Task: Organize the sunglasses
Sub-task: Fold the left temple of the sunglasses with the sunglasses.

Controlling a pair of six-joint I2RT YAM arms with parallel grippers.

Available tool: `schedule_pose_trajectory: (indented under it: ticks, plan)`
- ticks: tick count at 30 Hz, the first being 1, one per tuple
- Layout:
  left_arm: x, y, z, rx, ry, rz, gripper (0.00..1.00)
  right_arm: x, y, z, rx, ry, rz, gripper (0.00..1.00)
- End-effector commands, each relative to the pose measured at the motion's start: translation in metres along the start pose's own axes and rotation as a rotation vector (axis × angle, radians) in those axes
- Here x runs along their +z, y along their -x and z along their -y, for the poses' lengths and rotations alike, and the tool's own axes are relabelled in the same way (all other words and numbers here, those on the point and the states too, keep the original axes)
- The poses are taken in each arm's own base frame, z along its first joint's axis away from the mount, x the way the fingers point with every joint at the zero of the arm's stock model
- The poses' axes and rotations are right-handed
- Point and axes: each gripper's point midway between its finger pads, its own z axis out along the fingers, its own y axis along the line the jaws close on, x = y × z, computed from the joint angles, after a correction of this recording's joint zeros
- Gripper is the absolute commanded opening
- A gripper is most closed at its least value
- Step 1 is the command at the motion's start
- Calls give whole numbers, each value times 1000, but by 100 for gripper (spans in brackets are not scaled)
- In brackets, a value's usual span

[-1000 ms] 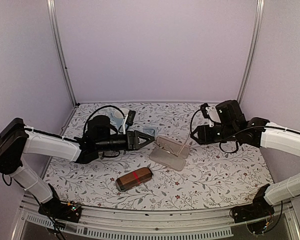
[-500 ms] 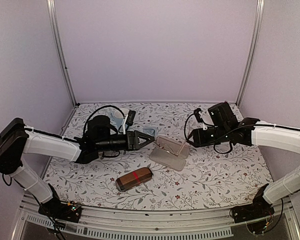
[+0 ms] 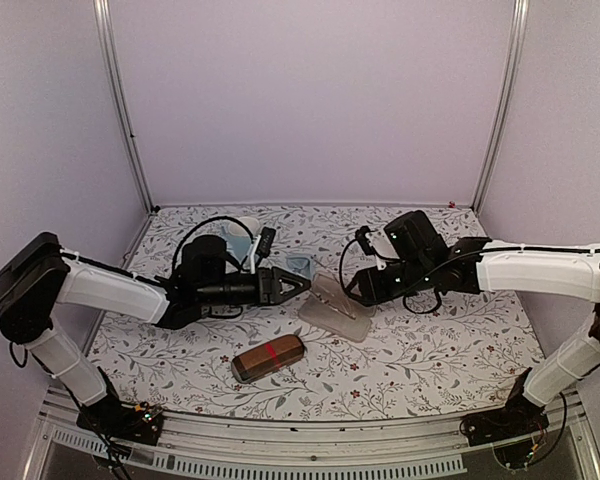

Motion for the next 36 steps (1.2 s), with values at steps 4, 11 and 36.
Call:
schedule_pose_trajectory:
  ticks: [4, 11, 36]
  plan:
    - [4, 8, 4, 25, -23, 16, 12, 5, 5, -20, -60, 33, 10, 47]
    - [3, 8, 3, 24, -21, 19, 12, -2, 5, -24, -102, 43, 21, 50]
    - [-11, 4, 30, 120, -164, -25, 12, -40, 4, -66, -299, 367, 33, 66]
